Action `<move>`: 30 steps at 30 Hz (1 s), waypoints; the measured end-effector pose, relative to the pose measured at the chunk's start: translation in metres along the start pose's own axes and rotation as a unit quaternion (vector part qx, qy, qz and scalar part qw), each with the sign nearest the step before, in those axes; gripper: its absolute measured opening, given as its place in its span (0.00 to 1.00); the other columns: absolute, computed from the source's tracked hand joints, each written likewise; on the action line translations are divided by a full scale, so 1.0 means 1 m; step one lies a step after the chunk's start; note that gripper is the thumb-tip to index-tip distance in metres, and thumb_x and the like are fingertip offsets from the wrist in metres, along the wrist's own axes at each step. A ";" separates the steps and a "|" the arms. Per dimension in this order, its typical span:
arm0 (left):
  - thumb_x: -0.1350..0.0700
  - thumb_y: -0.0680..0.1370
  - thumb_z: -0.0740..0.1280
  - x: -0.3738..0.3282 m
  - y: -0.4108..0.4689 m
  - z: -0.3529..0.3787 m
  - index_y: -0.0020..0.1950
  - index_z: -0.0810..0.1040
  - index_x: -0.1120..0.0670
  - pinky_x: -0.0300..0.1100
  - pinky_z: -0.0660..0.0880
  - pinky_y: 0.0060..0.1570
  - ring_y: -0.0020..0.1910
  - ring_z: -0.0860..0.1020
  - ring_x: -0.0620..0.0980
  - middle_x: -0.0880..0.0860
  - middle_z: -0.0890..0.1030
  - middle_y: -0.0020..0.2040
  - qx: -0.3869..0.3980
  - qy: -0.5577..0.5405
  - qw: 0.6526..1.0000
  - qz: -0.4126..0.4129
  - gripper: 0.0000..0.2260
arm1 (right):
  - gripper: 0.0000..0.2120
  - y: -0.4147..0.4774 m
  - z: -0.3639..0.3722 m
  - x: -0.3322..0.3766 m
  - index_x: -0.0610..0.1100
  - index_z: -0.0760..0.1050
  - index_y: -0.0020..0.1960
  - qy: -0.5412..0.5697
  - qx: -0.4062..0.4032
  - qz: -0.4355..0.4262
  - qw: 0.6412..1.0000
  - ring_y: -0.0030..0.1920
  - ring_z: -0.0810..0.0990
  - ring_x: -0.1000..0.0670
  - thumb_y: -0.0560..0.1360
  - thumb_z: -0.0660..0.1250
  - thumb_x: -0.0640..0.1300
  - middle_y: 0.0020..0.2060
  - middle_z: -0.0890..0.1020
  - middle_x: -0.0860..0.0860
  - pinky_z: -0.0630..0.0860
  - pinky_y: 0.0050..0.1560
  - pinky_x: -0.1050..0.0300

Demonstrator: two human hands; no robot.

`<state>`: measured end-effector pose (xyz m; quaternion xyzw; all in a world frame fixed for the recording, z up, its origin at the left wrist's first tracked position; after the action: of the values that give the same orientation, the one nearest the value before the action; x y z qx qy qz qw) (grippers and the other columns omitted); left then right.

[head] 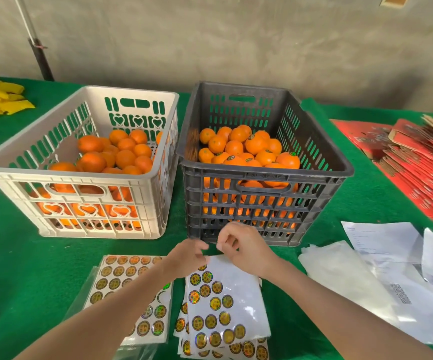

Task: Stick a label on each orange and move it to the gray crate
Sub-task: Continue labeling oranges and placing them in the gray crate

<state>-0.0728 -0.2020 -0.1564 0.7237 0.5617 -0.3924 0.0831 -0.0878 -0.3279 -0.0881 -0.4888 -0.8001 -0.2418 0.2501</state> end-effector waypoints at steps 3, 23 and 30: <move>0.56 0.78 0.66 -0.008 -0.011 -0.035 0.66 0.75 0.54 0.37 0.73 0.54 0.49 0.77 0.45 0.52 0.78 0.56 -0.159 0.028 0.985 0.057 0.17 | 0.03 0.012 -0.020 0.039 0.37 0.76 0.41 0.039 -0.071 -0.068 0.994 0.38 0.75 0.48 0.73 0.68 0.34 0.38 0.77 0.46 0.74 0.40 0.53; 0.66 0.77 0.62 0.130 -0.037 -0.357 0.55 0.81 0.60 0.46 0.76 0.52 0.48 0.81 0.58 0.60 0.83 0.50 -0.496 -0.031 0.866 -0.048 0.11 | 0.30 0.275 0.035 0.140 0.51 0.54 0.74 -0.290 0.035 -0.162 0.942 0.56 0.72 0.43 0.76 0.59 0.37 0.60 0.74 0.43 0.72 0.53 0.45; 0.56 0.76 0.68 0.157 0.067 -0.343 0.45 0.73 0.54 0.40 0.72 0.39 0.46 0.76 0.52 0.51 0.74 0.42 -0.177 0.206 0.948 -0.166 0.04 | 0.33 0.280 0.043 0.122 0.53 0.49 0.75 -0.248 0.063 -0.140 0.957 0.52 0.73 0.45 0.76 0.60 0.38 0.54 0.74 0.45 0.73 0.46 0.49</move>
<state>0.1584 0.0839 -0.0494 0.6592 0.7388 -0.1374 0.0262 0.1096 -0.1066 -0.0038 -0.4000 -0.9108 -0.0950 0.0381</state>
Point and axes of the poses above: each hand's wrist, its own y-axis towards the middle knuckle, its own z-axis out of the palm, x = y × z, the point moved 6 cm from there along y, towards the middle knuckle
